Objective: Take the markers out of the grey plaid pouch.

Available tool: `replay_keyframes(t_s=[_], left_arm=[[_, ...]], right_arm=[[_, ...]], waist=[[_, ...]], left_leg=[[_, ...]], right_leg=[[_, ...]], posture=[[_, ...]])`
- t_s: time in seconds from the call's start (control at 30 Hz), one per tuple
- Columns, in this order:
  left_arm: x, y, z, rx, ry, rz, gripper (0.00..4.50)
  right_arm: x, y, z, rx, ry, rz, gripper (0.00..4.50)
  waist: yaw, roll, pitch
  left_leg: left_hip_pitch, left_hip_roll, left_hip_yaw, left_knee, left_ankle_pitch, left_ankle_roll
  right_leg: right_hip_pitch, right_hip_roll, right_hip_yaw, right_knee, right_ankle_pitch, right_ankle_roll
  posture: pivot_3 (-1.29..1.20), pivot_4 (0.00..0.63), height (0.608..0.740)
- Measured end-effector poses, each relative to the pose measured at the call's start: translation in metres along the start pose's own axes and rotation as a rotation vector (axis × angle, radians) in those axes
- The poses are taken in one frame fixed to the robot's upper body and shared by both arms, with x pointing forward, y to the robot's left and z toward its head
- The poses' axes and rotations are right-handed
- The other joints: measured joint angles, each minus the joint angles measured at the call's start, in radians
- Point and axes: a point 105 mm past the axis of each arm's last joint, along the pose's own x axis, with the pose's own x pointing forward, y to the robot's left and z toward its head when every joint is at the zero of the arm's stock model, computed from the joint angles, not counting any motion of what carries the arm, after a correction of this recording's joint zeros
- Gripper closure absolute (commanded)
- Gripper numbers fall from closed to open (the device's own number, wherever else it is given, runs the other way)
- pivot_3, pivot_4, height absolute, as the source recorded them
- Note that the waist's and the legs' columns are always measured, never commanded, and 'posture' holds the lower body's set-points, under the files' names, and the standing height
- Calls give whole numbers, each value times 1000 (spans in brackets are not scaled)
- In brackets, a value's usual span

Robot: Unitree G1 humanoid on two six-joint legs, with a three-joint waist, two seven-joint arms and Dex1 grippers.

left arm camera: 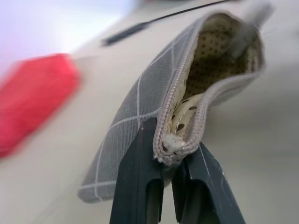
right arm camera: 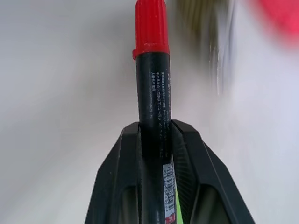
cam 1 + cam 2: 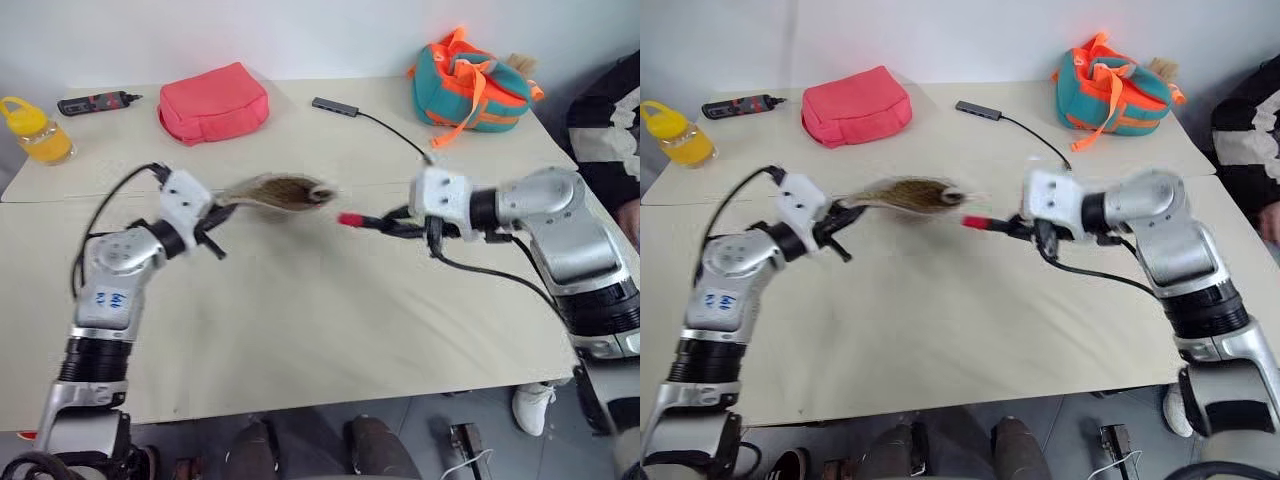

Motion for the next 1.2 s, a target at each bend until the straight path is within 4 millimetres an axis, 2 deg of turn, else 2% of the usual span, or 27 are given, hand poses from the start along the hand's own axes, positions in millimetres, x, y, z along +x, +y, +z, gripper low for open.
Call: replay_keyframes(t_s=[0.07, 0.2, 0.3, 0.4, 0.57, 0.67, 0.87, 1.03, 1.13, 1.2], left_arm=[[-2, 1, -1, 51, -1, 22, 4500], [0, -14, -12, 6, 5, 3, 4500], [-1, -39, -31, -77, 44, -59, 3614], [-4, -54, -43, -118, 86, -100, 2684], [-4, -54, -37, -114, 63, -114, 1039], [-11, -50, -27, -157, 20, -124, 62], [-41, -53, -9, -275, -38, -182, 62], [-63, -46, -1, -365, -69, -125, 62], [-80, -38, -3, -426, -82, -52, 62], [-93, -28, -9, -445, -69, 11, 62]], right_arm=[[9, 10, -19, 31, 31, 3, 3963], [19, 11, -28, 38, 15, -48, 3963], [23, 8, -29, 54, -9, -89, 3963], [23, 7, -30, 75, -18, -102, 2938], [22, 6, -28, 99, -46, -107, 1215], [21, 4, -16, 171, -123, -105, 193], [14, 7, 13, 285, -298, -96, 193], [12, 20, 33, 416, -444, -94, 193], [16, 43, 43, 490, -516, -63, 193], [21, 62, 42, 533, -524, -43, 193]], waist=[[-1, 0, 0], [-8, 0, 0], [-8, 0, 0], [-5, 0, 0], [-4, 0, 0], [-4, 0, 0], [-4, 0, 0], [-3, 0, 0], [-3, -1, 0], [-2, -1, 0]], left_leg=[[0, 0, 1, 0, 0, 0], [1, 1, 2, 0, 0, 0], [1, 2, 2, 1, 0, 0], [1, 2, 2, 1, 0, 0], [1, 1, 2, 1, 0, 0], [1, 1, 2, 1, 0, 0], [1, 3, -1, 0, -1, -2], [1, 3, -1, 0, -1, -1], [0, 3, -2, 0, -1, -1], [0, 2, -2, -1, -2, -1]], right_leg=[[-1, 0, 1, 1, 0, 0], [-2, 1, 2, 3, 0, 0], [-2, 2, 3, 5, 0, 0], [-2, 2, 3, 5, 0, 0], [-1, 1, 3, 5, 0, 0], [-1, 1, 3, 6, 0, 0], [-1, 3, 2, 7, 0, 0], [0, 3, 2, 6, 0, 0], [1, 3, 2, 4, 0, 0], [1, 3, 2, 3, 0, 0]], posture=[[0, 150, 740], [0, 150, 740], [0, 150, 740], [0, 150, 740], [0, 150, 740], [0, 150, 740], [0, 150, 740], [0, 150, 740], [0, 150, 740], [0, 150, 740]])
